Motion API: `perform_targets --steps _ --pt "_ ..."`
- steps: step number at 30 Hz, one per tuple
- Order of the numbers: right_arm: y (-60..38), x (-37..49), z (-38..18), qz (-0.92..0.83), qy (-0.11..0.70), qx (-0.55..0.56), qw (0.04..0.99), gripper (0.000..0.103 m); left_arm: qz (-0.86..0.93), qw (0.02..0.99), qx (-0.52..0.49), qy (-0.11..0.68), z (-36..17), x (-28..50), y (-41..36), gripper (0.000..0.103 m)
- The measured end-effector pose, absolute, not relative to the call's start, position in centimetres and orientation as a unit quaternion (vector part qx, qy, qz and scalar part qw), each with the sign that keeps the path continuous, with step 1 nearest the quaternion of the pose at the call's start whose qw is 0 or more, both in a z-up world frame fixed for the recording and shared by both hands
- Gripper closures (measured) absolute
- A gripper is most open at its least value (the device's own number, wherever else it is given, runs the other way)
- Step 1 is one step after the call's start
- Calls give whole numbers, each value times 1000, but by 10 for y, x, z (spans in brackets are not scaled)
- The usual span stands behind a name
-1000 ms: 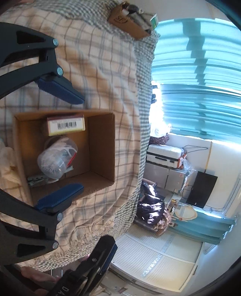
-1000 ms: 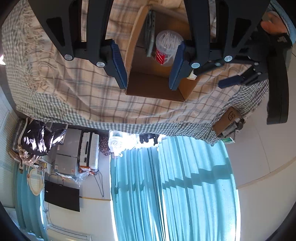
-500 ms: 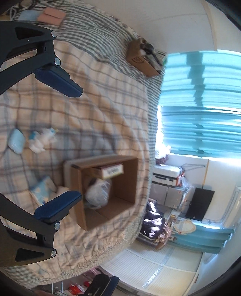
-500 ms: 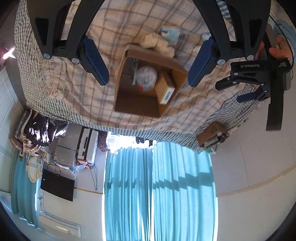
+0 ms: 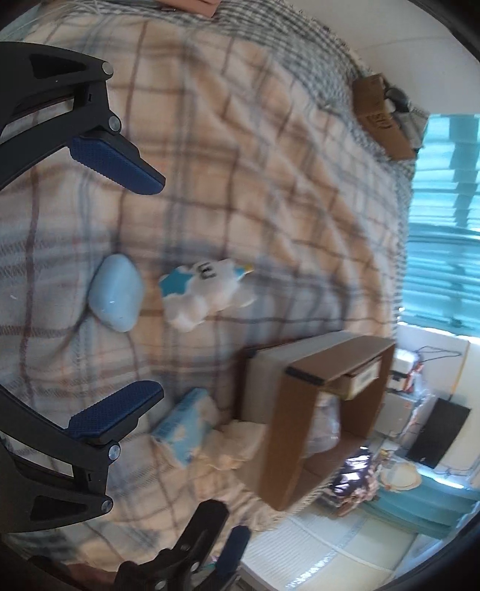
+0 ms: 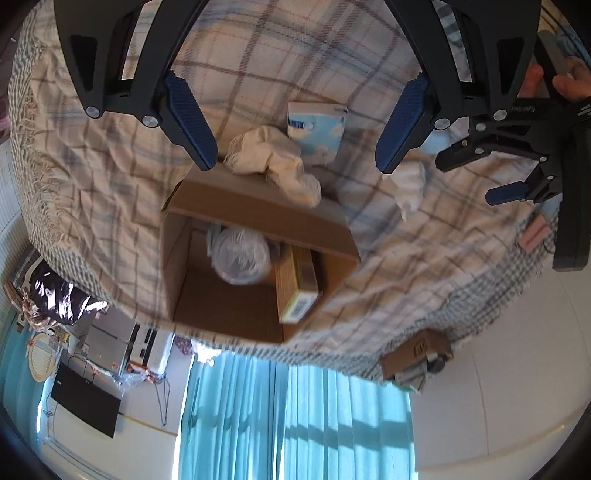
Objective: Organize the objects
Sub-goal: 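Grasp the light blue earbud case with the left tool while the right tool grasps the tissue pack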
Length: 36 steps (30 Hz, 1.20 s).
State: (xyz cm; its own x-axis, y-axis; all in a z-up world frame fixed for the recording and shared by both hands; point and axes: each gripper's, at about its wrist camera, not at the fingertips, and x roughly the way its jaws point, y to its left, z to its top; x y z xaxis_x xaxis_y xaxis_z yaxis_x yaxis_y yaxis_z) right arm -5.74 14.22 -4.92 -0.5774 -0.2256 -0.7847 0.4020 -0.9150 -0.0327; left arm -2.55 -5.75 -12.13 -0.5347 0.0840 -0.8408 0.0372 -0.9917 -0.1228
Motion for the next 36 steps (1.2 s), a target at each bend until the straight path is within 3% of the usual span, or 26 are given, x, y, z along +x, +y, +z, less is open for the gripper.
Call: perform_targets --steps 4,10,11,12,28,30,34,36 --pt "144 -65 -79 -865 105 457 178 16 845 29 -532 -53 -149 -29 -47 2" --pt "143 -68 -106 -847 112 488 178 16 821 49 -563 -77 -166 -32 -48 30" --pt "142 -67 -108 -846 114 489 179 16 822 49 -562 -76 -165 -31 -48 41" --pt "141 -66 -109 -845 117 490 181 16 823 51 -560 -77 -164 -31 -47 46" --pt "120 -71 -129 -823 117 523 190 16 854 17 -515 -72 -136 -32 -57 46" --pt "119 -74 -131 -822 114 524 189 21 854 16 -515 -73 -137 -34 -57 46" --pt "124 -76 -131 -827 109 520 184 50 856 16 -511 -70 -136 -34 -57 46" --pt "128 -72 -123 -835 98 506 194 51 858 15 -510 -64 -135 -32 -56 46"
